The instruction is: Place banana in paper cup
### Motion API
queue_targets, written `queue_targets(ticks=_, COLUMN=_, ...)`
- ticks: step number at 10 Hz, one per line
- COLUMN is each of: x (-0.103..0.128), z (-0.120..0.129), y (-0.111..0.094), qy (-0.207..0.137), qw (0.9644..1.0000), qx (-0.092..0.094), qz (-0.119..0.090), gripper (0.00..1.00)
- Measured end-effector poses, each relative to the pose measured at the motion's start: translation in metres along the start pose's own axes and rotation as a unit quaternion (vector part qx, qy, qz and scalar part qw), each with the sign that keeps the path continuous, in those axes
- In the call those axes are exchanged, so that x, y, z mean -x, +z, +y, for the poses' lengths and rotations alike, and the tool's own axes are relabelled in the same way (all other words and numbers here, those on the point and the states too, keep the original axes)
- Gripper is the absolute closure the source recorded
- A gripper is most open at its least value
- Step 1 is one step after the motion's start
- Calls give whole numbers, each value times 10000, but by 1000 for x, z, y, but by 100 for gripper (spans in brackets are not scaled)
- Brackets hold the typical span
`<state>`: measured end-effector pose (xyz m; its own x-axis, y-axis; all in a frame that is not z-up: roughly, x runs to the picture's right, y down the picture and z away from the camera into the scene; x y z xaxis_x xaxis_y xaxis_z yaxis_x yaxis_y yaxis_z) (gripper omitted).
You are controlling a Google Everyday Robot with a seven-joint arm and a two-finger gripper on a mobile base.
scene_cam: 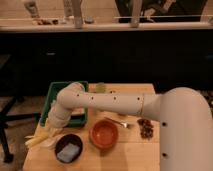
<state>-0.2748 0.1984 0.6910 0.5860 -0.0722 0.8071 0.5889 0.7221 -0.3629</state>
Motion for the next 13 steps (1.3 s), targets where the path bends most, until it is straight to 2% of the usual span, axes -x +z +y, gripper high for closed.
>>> queue_targets(ticks=5, x=-6, z=-3, y=9, qy=78, qw=10000, qx=60, qz=17, gripper=100)
queue_targets(ticks=6, x=-6, z=-3, y=9, qy=79, qw=9999, qx=61, qz=17, gripper=96)
queue_targets(ticks=9, x=-6, z=-3, y=10, qy=79, qw=9999, qx=62, qz=18, gripper=69)
queue_targets(ticks=13, x=-6, z=-3, y=10, qy=78, qw=9999, qx=68, qz=13, gripper=27)
